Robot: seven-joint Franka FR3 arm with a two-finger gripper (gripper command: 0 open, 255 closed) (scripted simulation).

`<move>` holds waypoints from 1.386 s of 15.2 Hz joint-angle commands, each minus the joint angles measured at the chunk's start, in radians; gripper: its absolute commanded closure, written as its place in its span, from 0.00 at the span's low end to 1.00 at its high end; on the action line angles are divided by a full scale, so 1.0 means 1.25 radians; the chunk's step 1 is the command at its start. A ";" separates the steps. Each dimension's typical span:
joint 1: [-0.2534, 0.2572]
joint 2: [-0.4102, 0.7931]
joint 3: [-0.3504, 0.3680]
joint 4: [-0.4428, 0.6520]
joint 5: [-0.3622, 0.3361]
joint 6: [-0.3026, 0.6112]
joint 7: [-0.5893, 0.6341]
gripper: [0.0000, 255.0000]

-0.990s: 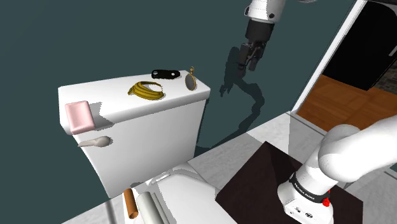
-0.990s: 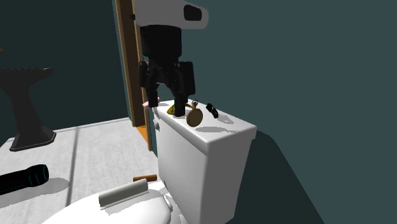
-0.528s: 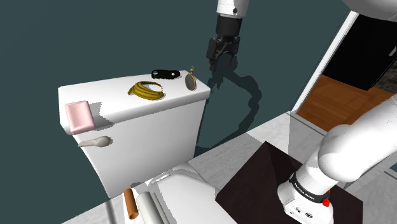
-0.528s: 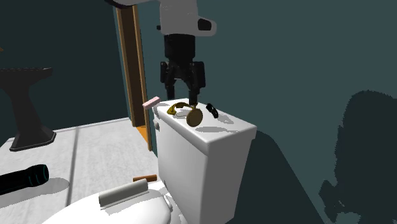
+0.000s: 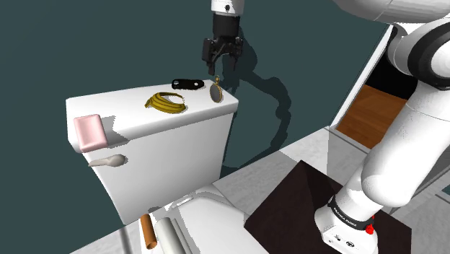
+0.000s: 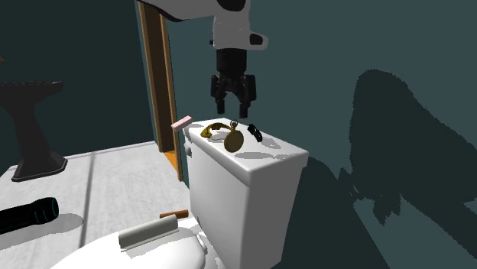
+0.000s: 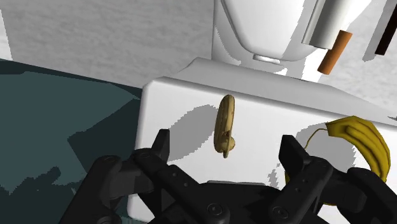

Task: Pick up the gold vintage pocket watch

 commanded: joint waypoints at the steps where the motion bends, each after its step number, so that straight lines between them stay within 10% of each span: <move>1: 0.003 0.014 0.002 0.000 -0.005 0.013 0.008 0.00; 8: 0.000 -0.003 0.000 -0.083 0.001 0.079 0.005 0.00; 9: 0.000 -0.007 0.000 -0.089 0.003 0.082 0.006 1.00; 21: 0.001 0.005 0.001 -0.040 -0.002 0.044 0.007 1.00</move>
